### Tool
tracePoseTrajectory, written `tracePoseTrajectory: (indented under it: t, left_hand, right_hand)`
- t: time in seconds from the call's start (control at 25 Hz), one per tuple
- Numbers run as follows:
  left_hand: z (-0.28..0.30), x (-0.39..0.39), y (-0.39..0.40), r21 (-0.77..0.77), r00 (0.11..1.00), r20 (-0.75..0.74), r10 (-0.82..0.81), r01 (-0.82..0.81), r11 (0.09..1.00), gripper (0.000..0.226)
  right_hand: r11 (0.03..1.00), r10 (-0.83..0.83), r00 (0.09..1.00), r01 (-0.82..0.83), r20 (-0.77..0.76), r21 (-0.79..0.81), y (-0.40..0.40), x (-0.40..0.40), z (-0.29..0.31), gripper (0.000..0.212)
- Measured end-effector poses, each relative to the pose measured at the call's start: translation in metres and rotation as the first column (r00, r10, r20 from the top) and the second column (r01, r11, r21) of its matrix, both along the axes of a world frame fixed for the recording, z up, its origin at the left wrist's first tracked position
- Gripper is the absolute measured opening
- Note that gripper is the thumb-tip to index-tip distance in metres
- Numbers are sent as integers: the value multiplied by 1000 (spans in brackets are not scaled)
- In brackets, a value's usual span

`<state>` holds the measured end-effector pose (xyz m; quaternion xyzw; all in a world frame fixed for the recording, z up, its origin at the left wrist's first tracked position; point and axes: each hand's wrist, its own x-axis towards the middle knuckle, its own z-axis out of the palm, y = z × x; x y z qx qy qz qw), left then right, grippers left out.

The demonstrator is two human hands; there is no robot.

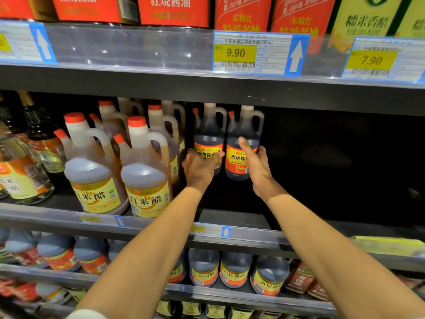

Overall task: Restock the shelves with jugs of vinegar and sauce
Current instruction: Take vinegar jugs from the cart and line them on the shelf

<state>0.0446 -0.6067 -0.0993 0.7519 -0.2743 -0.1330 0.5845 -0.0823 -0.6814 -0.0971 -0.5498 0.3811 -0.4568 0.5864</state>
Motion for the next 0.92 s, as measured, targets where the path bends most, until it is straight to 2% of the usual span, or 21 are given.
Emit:
tracePoseTrajectory:
  t: [0.36, 0.64, 0.84, 0.92]
  left_hand:
    - [5, 3, 0, 28, 998, -16, 57, -56, 998, 94]
    - [2, 3, 2, -16, 999, -27, 47, -48, 999, 89]
    - [3, 2, 4, -41, 998, -36, 43, -45, 998, 93]
    - [3, 1, 5, -67, 998, -42, 47, -50, 996, 91]
  right_hand:
    - [1000, 25, 999, -25, -31, -9, -5, 1, 1, 79]
    - [999, 42, 998, -43, -49, -24, -7, 1, -2, 89]
    - [997, -11, 1000, 11, 2, -80, -2, 2, -5, 93]
    - [995, -37, 999, 35, -13, -96, -3, 3, -6, 86]
